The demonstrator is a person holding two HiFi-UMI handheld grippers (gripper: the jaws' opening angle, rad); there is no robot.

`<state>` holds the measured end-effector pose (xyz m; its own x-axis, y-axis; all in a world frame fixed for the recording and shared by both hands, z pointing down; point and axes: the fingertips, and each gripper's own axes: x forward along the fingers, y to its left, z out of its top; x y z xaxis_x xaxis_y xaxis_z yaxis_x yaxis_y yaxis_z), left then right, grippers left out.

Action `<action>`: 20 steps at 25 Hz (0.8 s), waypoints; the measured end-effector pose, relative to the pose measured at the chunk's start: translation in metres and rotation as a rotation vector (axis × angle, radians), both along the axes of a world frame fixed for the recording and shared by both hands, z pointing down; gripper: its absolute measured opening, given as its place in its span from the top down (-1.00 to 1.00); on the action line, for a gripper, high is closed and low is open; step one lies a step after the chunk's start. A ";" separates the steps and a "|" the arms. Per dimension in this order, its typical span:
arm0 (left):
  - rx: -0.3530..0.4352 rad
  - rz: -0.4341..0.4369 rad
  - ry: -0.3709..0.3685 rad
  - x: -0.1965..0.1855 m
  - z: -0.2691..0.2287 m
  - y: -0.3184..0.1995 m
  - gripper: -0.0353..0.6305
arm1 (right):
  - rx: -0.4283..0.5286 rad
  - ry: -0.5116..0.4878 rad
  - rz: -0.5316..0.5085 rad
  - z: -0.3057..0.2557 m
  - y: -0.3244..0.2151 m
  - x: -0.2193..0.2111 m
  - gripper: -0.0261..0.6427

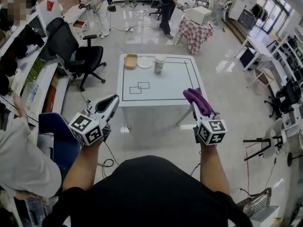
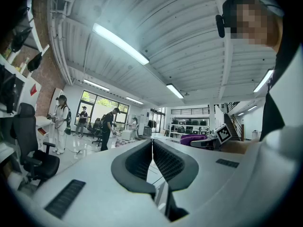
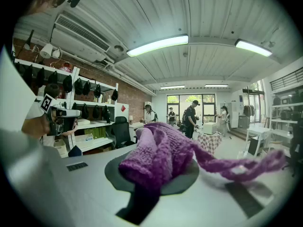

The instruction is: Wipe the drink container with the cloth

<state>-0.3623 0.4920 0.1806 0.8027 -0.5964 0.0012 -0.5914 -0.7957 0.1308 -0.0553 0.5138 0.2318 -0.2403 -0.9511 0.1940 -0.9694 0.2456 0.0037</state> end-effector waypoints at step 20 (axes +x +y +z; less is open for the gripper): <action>-0.025 0.035 -0.013 -0.003 0.010 -0.030 0.81 | -0.024 -0.053 0.046 0.018 -0.017 0.000 0.70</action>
